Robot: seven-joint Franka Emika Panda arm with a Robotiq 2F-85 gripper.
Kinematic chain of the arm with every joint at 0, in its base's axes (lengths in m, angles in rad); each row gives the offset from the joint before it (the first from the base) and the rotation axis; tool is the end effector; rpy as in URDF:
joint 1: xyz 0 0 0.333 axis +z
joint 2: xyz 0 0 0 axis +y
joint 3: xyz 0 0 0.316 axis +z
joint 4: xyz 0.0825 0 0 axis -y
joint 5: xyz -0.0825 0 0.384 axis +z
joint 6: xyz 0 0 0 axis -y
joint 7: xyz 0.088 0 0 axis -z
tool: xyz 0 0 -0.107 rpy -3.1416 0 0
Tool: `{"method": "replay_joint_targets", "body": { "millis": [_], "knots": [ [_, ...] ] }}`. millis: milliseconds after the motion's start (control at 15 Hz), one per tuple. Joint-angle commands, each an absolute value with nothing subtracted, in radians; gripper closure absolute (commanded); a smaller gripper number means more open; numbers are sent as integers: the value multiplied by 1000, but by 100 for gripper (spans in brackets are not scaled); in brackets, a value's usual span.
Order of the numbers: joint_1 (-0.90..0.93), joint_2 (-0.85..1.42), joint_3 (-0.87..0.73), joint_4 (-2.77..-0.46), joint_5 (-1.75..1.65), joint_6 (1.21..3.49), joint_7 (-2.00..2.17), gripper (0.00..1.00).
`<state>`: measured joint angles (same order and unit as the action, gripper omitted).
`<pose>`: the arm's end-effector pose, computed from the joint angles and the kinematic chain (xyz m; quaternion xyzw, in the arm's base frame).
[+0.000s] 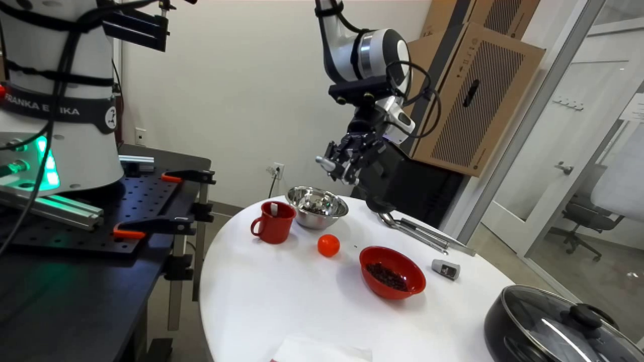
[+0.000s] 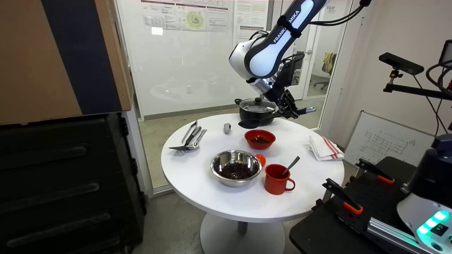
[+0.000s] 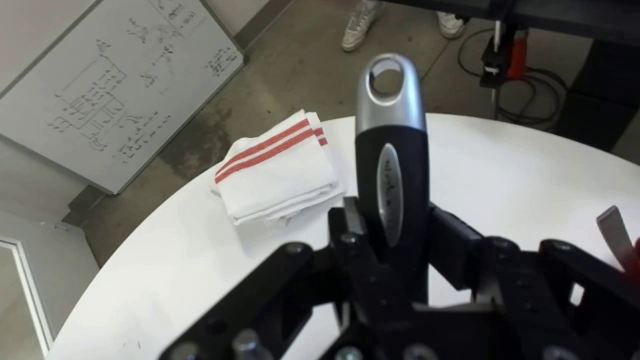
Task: Pick the spoon and stir the contents in the silver bowl
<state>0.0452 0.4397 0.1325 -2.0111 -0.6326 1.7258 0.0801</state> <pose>0.5272 0.0395 0.2122 0.8887 0.2008 -0.2985 0.2841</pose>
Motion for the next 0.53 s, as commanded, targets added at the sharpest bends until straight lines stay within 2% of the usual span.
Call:
{"method": "replay_joint_targets", "body": {
  "millis": [0,467],
  "knots": [
    [24,399,72,-2030,-522,1810,116,92],
    [13,363,-32,-2084,-407,1979,279,92]
  ]
}}
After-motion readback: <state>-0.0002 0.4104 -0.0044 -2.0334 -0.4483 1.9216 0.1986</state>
